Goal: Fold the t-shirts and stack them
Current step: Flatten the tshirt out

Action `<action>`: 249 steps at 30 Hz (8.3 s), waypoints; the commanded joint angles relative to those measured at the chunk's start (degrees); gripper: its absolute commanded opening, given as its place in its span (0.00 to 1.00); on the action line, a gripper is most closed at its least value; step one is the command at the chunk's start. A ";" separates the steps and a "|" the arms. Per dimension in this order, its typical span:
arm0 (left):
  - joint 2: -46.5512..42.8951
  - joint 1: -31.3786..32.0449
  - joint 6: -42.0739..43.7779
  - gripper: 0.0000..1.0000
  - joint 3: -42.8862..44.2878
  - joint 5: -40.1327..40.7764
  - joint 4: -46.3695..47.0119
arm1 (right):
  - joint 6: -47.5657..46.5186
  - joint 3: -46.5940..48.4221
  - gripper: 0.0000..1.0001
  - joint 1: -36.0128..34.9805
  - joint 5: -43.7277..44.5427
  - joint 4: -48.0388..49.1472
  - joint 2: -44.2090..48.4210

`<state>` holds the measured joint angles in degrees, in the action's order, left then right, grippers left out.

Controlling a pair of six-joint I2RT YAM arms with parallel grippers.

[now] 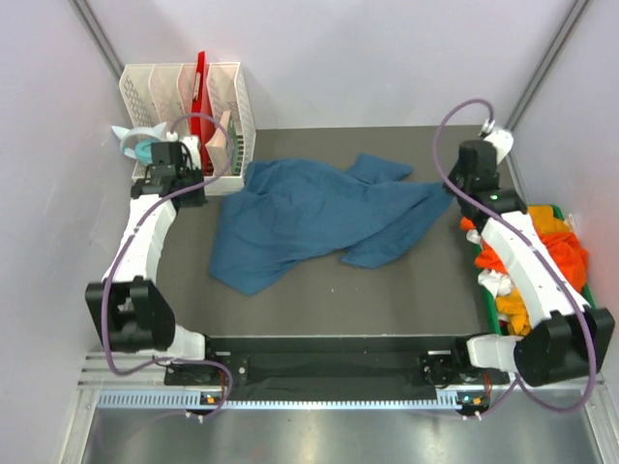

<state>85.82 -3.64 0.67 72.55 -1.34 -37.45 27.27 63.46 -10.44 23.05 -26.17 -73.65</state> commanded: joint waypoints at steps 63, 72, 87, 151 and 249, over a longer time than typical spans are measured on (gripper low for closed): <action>2.08 5.64 10.23 0.63 -20.08 -7.81 7.56 | -0.46 -6.24 0.00 0.33 -0.20 1.47 7.82; 3.30 14.71 9.27 0.59 -20.61 0.82 9.15 | 0.42 -8.18 0.00 -0.02 -0.64 1.83 8.87; 10.68 14.89 7.95 0.32 -20.26 8.64 9.85 | -0.28 -9.58 0.00 0.07 -0.11 2.00 9.49; -2.49 10.94 8.56 0.00 41.28 7.58 -7.02 | -10.74 43.77 0.00 -0.90 4.20 -7.14 3.86; -16.48 9.26 4.43 0.65 -14.81 -2.97 5.55 | 16.33 -15.12 0.40 -9.08 -1.42 11.49 -8.34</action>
<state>71.26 5.67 5.48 57.84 -5.06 -31.70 42.06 47.44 -19.97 21.08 -19.00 -78.54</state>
